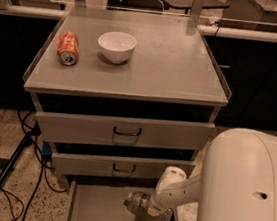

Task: Pick water bottle from bottom drawer and place on counter

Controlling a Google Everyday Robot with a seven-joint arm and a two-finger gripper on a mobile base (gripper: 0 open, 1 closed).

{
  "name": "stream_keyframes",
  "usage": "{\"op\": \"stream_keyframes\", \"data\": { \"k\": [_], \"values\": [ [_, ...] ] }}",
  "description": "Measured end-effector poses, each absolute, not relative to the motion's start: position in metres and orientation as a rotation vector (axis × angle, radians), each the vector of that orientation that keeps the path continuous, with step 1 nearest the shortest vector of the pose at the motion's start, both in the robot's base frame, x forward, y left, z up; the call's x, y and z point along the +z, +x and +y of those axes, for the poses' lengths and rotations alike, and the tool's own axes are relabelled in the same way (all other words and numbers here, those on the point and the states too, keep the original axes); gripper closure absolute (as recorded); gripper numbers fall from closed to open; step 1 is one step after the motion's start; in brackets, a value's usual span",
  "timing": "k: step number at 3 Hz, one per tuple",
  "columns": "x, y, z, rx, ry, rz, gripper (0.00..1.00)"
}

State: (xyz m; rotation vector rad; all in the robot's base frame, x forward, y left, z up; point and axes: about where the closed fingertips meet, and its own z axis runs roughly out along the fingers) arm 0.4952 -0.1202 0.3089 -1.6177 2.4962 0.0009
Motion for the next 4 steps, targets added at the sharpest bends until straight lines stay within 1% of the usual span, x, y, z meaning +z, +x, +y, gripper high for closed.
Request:
{"op": "stream_keyframes", "data": {
  "k": [1, 3, 4],
  "values": [
    [0.326, 0.504, -0.117, -0.032, -1.625, 2.484, 1.0],
    [0.397, 0.496, -0.144, -0.131, -1.591, 2.451, 1.0],
    [0.405, 0.5, -0.144, -0.144, -1.588, 2.44, 1.0]
  ]
}}
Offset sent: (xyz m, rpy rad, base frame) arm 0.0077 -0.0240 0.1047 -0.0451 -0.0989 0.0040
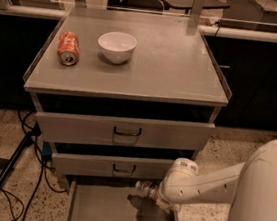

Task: Pick water bottle from bottom drawer and place on counter

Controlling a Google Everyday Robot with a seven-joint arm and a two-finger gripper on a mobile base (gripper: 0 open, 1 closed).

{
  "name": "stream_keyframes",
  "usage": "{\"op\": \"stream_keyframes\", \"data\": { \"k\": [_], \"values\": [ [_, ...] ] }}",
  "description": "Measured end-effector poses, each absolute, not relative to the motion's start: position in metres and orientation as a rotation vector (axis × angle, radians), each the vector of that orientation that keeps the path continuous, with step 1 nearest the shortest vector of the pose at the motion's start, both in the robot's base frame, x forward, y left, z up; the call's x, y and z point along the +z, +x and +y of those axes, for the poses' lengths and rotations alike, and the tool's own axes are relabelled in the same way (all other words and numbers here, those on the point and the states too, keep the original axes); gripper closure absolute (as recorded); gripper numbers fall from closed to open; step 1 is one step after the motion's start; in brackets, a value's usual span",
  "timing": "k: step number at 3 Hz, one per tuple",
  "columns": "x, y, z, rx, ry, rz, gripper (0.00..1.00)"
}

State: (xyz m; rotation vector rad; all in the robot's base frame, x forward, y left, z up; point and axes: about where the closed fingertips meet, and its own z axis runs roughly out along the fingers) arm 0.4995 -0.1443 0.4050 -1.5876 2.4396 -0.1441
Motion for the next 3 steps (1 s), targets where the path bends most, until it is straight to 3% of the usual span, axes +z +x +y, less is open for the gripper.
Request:
{"op": "stream_keyframes", "data": {
  "k": [3],
  "values": [
    [0.431, 0.523, -0.148, -0.111, -1.547, 2.385, 1.0]
  ]
}}
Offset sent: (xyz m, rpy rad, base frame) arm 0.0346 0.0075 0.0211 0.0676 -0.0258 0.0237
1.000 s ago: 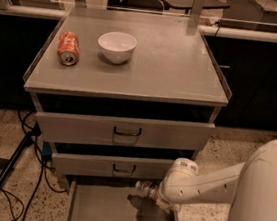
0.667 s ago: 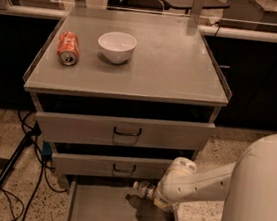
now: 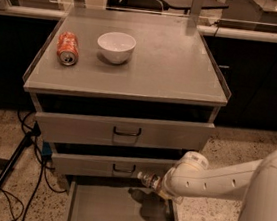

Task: Pick water bottle from bottom drawer and place on counter

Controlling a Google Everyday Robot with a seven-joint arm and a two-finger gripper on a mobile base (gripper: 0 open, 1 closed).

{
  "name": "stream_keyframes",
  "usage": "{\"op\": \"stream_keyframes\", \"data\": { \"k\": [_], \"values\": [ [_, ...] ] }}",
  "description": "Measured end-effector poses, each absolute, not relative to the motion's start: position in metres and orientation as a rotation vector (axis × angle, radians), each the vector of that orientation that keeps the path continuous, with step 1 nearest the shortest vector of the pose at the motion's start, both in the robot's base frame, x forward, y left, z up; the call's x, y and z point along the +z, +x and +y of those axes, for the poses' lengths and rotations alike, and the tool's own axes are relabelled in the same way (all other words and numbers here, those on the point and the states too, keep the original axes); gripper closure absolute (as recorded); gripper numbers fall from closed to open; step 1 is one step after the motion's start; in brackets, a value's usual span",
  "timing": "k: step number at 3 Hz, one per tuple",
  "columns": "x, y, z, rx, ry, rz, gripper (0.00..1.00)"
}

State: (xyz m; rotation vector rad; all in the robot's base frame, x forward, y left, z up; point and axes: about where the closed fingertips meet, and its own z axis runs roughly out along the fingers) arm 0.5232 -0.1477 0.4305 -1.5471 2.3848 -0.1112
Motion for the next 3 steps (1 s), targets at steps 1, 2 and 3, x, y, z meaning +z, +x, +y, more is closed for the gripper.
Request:
{"op": "stream_keyframes", "data": {
  "k": [1, 2, 3],
  "values": [
    [0.504, 0.533, -0.201, -0.218, -1.415, 2.334, 1.0],
    [0.496, 0.532, -0.193, -0.187, -1.433, 2.337, 1.0],
    [0.492, 0.517, -0.184, -0.126, -1.463, 2.345, 1.0]
  ]
}}
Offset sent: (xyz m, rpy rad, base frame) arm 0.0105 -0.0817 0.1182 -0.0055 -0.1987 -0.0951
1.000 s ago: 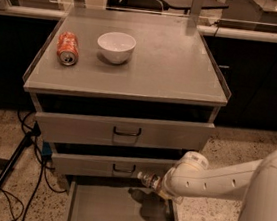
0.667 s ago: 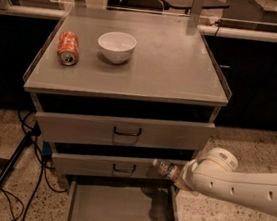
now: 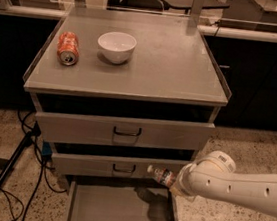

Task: Pick water bottle from bottom drawer and place on counter

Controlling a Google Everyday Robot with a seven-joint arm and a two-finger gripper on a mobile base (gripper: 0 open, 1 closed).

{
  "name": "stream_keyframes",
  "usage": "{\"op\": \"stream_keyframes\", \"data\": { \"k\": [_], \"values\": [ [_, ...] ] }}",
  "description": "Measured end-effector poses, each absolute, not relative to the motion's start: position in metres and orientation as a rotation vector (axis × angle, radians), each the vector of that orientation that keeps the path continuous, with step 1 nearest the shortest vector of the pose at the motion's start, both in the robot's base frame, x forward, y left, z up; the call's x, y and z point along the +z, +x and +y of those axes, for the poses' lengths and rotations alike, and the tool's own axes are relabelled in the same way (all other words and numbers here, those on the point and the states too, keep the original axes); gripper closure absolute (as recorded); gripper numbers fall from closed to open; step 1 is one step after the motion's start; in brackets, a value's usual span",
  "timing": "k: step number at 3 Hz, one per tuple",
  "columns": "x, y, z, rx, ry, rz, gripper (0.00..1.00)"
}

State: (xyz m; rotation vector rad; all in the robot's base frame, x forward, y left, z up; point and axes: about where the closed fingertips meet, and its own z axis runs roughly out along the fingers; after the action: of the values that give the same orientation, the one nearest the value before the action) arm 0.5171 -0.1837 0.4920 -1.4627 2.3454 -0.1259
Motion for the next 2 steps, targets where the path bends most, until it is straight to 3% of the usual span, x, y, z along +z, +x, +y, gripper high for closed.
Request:
{"op": "stream_keyframes", "data": {
  "k": [1, 2],
  "values": [
    [0.5332, 0.4796, -0.1977, -0.089, -1.476, 2.323, 1.0],
    [0.5334, 0.479, -0.1987, -0.088, -1.478, 2.322, 1.0]
  ]
}}
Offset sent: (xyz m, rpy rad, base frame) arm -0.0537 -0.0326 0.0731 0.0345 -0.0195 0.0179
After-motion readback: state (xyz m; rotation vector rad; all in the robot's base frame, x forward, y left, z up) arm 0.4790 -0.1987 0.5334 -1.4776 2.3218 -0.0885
